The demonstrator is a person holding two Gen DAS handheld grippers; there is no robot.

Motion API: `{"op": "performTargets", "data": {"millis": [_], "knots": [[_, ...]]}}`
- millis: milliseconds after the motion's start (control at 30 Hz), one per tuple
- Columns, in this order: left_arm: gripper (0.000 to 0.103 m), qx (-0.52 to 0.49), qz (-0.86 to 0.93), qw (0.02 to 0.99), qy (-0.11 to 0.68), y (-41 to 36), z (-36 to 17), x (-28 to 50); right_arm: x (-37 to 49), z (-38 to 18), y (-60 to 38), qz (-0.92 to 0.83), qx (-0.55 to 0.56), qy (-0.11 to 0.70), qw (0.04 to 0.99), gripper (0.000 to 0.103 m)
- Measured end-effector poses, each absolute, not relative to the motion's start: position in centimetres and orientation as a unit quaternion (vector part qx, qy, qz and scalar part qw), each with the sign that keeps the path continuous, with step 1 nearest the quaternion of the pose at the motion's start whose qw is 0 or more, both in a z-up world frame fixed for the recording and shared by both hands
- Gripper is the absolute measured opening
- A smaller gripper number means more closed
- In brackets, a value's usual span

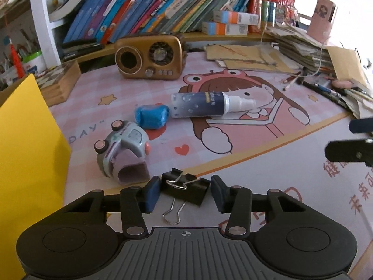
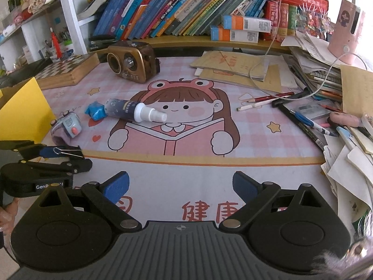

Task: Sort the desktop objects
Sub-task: 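Lower the left tool onto the black binder clip and close on it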

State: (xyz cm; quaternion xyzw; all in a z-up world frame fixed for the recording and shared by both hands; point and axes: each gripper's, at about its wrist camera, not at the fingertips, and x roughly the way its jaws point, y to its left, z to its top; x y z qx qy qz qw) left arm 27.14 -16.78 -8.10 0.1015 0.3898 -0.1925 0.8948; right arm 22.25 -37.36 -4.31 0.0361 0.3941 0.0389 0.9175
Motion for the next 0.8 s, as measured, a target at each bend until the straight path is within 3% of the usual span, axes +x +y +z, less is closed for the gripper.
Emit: {"op": "performTargets", "data": {"millis": [533,800], "knots": [[0.045,-0.011,-0.129,0.909,0.396,-14.1,-5.1,21.9,28.2,-5.1,-34.1,0.135,-0.053,0.362,0.921,0.096],[0.045,-0.025,-0.092,0.916,0.390,-13.2,-3.9,20.3,33.5,-5.8,-31.7,0.225,-0.132,0.325,0.909,0.080]]}}
